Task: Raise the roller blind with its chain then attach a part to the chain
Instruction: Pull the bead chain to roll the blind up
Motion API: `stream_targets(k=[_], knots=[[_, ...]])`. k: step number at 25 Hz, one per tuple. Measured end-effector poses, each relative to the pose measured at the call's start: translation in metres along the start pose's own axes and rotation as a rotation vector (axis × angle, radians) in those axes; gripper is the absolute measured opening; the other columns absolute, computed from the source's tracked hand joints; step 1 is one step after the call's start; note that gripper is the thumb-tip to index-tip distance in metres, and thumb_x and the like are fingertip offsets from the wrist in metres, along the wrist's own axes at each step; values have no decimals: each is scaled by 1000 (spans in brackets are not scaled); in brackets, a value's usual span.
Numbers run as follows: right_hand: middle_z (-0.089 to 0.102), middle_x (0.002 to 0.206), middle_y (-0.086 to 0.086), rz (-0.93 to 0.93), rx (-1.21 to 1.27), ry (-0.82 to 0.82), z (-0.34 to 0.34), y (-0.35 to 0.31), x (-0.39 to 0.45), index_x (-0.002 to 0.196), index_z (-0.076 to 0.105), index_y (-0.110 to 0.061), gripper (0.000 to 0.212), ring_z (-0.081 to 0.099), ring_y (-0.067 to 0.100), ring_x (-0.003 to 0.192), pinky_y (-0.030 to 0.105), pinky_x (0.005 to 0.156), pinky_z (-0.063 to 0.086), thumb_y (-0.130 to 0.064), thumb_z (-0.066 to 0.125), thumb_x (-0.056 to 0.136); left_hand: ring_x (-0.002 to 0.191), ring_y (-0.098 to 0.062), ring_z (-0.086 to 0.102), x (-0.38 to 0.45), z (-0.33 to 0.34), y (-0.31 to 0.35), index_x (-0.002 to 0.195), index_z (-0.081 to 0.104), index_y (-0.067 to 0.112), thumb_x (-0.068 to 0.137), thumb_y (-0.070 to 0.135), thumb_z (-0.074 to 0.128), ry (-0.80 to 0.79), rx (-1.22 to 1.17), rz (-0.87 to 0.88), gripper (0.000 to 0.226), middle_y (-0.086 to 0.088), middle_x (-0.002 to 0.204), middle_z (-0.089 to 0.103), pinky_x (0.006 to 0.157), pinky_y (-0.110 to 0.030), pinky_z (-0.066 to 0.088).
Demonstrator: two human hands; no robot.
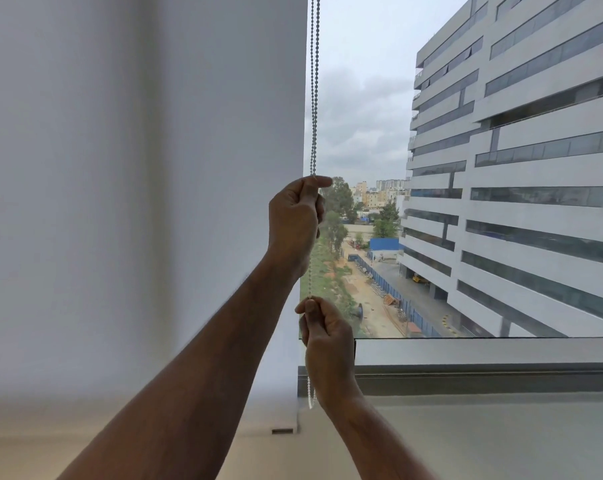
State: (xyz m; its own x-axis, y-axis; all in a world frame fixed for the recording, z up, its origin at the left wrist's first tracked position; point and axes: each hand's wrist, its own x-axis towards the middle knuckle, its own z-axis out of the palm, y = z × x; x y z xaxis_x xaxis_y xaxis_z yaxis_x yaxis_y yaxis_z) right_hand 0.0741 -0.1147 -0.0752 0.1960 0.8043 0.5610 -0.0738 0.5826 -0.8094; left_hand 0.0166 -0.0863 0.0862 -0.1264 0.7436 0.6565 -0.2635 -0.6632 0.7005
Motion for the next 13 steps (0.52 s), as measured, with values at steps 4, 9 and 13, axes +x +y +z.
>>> stream_targets(k=[4, 9, 13], knots=[[58, 58, 2, 70, 49, -84, -13, 16, -16, 86, 71, -15, 27, 50, 11, 53, 29, 53, 38, -19, 52, 105, 44, -7, 26, -24, -4, -19, 86, 70, 20, 110, 15, 44, 12, 6, 43, 35, 1, 60, 40, 43, -22, 23], [81, 100, 2, 218, 61, -50, -23, 15, -17, 105, 76, -18, 46, 75, 20, 100, 47, 95, 51, -48, 43, 95, 43, -3, 30, -54, -15, -36, 88, 70, 22, 109, 17, 44, 6, 59, 103, 34, 9, 55, 43, 41, -18, 28], [79, 110, 8, 98, 230, -55, -17, -32, 26, 113, 72, -17, 39, 73, 24, 109, 40, 93, 56, -36, 38, 107, 50, -2, 47, -84, -26, -60, 89, 70, 20, 110, 18, 45, 42, 137, 71, 32, 15, 58, 54, 50, -17, 41]])
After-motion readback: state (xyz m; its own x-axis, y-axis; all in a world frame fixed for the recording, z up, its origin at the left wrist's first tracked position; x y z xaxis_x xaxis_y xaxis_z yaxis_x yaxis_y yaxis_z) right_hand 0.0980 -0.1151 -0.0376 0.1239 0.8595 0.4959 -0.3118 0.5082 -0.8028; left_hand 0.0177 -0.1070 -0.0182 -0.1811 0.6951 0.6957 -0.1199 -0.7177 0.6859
